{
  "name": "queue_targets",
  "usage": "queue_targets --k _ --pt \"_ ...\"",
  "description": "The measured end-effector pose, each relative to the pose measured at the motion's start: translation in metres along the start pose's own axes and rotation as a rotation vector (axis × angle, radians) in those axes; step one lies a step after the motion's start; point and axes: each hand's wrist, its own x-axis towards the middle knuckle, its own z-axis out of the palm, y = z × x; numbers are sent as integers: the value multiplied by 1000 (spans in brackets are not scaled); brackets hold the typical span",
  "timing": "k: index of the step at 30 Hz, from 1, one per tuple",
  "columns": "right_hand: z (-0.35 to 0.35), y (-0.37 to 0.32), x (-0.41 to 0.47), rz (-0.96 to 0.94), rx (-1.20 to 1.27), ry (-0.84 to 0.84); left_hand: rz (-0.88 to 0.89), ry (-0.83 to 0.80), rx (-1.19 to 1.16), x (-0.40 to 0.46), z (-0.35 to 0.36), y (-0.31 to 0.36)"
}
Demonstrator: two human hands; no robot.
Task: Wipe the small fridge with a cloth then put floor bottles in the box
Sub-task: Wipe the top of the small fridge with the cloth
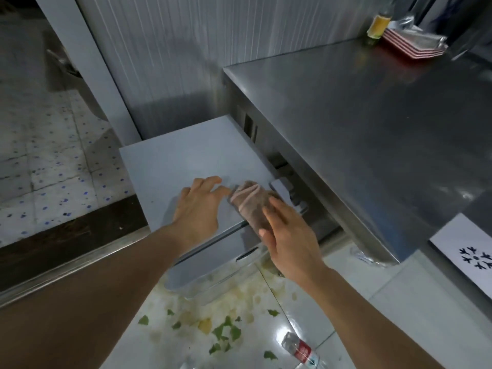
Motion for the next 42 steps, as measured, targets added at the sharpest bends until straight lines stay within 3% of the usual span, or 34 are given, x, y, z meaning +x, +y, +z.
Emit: queue_targets --k 2,4,7,15,22,28,35,40,42 --pt "10 -2 13 -110 7 67 -38 37 -10 -2 4 -18" --pt "20 -3 27 -192 -79 -66 -74 42 3 0 5 -34" --pt "40 7 31 -93 -192 -228 -106 21 18 1 12 -51" --pt "61 9 44 85 -176 -208 -174 86 -4 48 16 -75" --pt "67 8 129 174 -207 -150 -192 -20 98 100 20 -104" --pt "65 20 168 206 -176 -190 -181 -58 22 112 32 -129" --pt "59 14 126 187 -270 -220 -108 -34 46 112 22 -135" --pt "66 13 171 164 -203 -156 -316 95 -42 105 7 -171" --pt "75 11 211 149 -141 -129 -312 97 -15 101 12 -179"
